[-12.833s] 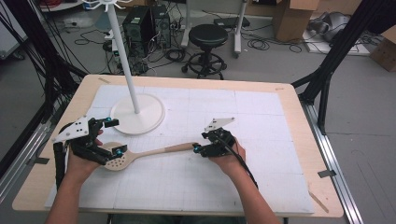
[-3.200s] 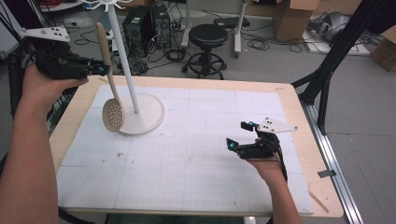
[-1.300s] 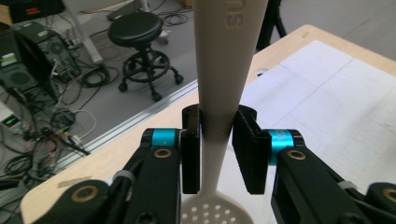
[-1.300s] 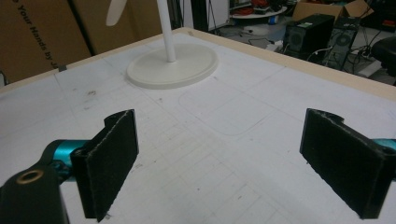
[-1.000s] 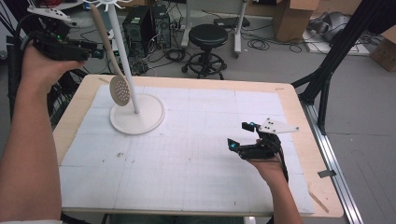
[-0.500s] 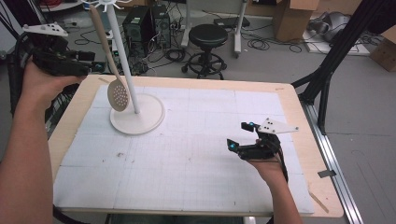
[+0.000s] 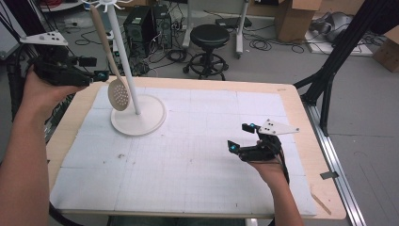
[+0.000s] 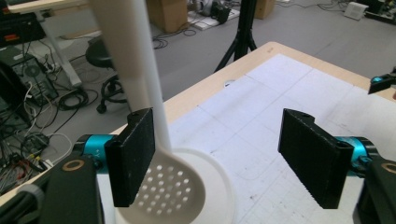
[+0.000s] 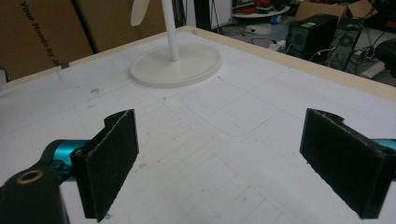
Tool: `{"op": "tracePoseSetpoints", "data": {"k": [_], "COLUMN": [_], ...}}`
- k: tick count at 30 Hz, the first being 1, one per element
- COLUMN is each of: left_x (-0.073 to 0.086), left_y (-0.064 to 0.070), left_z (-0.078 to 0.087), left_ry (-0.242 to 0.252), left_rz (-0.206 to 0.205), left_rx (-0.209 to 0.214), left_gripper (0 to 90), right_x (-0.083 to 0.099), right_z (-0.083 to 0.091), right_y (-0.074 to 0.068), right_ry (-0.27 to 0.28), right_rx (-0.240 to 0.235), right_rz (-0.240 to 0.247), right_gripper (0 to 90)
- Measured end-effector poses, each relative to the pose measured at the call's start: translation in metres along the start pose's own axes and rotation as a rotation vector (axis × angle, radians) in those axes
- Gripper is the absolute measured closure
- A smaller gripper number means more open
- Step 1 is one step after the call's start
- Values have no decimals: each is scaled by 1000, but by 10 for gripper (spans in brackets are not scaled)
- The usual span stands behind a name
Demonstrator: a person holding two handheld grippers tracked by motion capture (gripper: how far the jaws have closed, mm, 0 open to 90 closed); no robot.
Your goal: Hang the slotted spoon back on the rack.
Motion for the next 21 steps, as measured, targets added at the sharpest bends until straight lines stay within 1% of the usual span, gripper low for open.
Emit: {"op": "tracePoseSetpoints", "data": {"k": [4, 9, 11, 15, 21], "left_x": [0, 3, 5, 12, 27], "left_y": [11, 21, 24, 27, 36], "left_z": [-4, -7, -8, -10, -17], "left_ry": [2, 8, 10, 23, 3], "left_rz": [-20, -35, -36, -24, -29], "left_rx": [18, 33, 39, 54, 82], "left_gripper": [234, 199, 178, 163, 119], "right_x": [-1, 0, -1, 0, 1], "right_z": [3, 2, 1, 2, 1], "right_y": [1, 1, 1, 1, 1], "right_ry": [11, 6, 5, 5, -2], "right_rx": [8, 4, 4, 4, 5], "right_rz": [-7, -6, -4, -6, -4], "right_gripper": [106, 106, 106, 106, 106]}}
Point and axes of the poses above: each handheld gripper's, and its own axes: z roughly backward along the jaws, x roughly out of its underside, y roughly to its right, the point moved 1 cm from there along -z, roughly forward along the jaws, and after that the axes turned 11 degrees about y, right-handed, at the moved point
